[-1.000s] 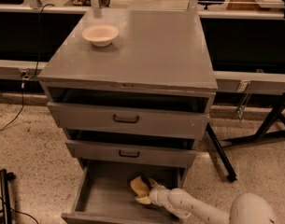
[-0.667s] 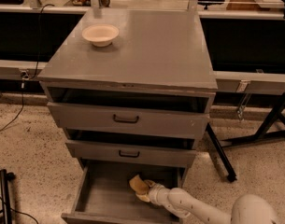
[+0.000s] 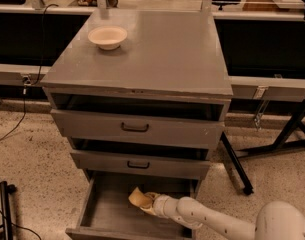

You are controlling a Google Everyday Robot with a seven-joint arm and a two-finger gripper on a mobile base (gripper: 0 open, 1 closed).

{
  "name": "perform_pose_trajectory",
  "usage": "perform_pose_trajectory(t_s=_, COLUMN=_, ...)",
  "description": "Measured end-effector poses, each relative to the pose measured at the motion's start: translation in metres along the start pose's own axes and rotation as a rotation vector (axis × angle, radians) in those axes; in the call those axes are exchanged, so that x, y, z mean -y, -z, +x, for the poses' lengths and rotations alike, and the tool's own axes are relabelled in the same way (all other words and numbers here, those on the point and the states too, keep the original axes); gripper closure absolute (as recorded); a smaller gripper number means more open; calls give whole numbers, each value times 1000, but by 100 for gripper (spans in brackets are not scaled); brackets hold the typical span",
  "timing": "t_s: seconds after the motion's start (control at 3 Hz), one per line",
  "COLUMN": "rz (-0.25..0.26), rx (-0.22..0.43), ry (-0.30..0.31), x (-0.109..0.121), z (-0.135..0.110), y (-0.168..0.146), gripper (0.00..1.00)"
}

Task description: Pick sponge from bottom drawer and place on counter

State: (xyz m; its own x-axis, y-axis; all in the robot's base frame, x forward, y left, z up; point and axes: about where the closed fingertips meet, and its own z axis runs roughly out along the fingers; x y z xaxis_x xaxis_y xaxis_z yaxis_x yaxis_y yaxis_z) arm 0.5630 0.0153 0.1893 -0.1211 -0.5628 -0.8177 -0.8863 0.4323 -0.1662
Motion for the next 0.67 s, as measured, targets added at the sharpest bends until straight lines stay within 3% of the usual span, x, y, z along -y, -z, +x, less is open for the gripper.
perform_pose_trajectory(t_s=0.33, rz=-57, rx=10, ry=112, x=-15, z=-33, y=29, gripper=100)
perform_pose_trajectory(t_s=0.67, rz=-156, rx=-4, ry=247, x=-43, z=-62, y=75, gripper=100)
